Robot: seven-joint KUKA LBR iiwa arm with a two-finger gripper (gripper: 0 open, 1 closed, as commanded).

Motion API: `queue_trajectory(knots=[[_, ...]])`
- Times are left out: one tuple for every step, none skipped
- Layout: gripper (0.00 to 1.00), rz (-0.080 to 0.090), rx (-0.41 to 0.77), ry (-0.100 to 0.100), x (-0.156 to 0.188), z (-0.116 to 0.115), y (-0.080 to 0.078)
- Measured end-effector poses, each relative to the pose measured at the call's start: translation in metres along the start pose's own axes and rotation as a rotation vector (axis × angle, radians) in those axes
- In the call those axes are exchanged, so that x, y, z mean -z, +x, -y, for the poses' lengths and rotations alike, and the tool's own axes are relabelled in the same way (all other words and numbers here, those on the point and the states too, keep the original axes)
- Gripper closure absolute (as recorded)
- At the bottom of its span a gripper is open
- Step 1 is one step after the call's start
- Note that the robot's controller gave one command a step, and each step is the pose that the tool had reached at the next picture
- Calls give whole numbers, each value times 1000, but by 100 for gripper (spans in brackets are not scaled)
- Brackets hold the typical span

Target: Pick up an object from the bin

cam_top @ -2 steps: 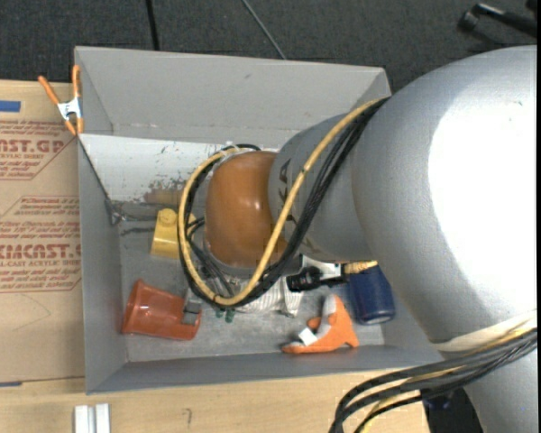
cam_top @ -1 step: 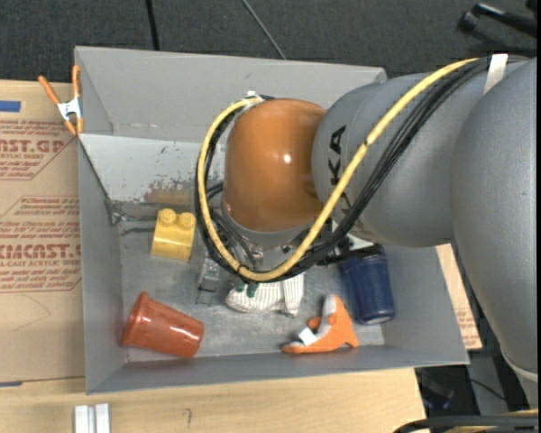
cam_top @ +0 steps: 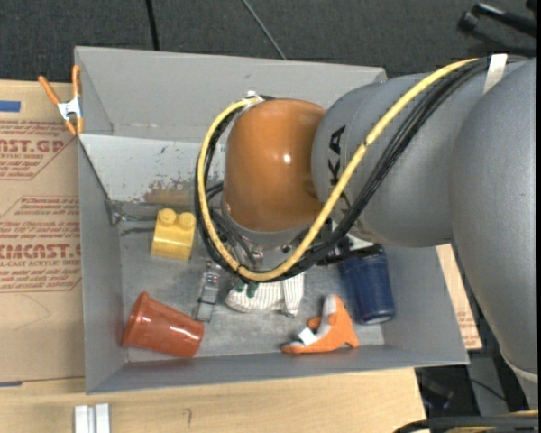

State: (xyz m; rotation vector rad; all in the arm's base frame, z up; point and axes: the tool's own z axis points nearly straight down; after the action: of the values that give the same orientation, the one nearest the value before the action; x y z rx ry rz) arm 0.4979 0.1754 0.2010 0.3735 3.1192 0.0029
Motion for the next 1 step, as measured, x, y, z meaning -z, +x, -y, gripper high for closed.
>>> queue_trajectory(knots=[[0,0,0,0,0,0,0]])
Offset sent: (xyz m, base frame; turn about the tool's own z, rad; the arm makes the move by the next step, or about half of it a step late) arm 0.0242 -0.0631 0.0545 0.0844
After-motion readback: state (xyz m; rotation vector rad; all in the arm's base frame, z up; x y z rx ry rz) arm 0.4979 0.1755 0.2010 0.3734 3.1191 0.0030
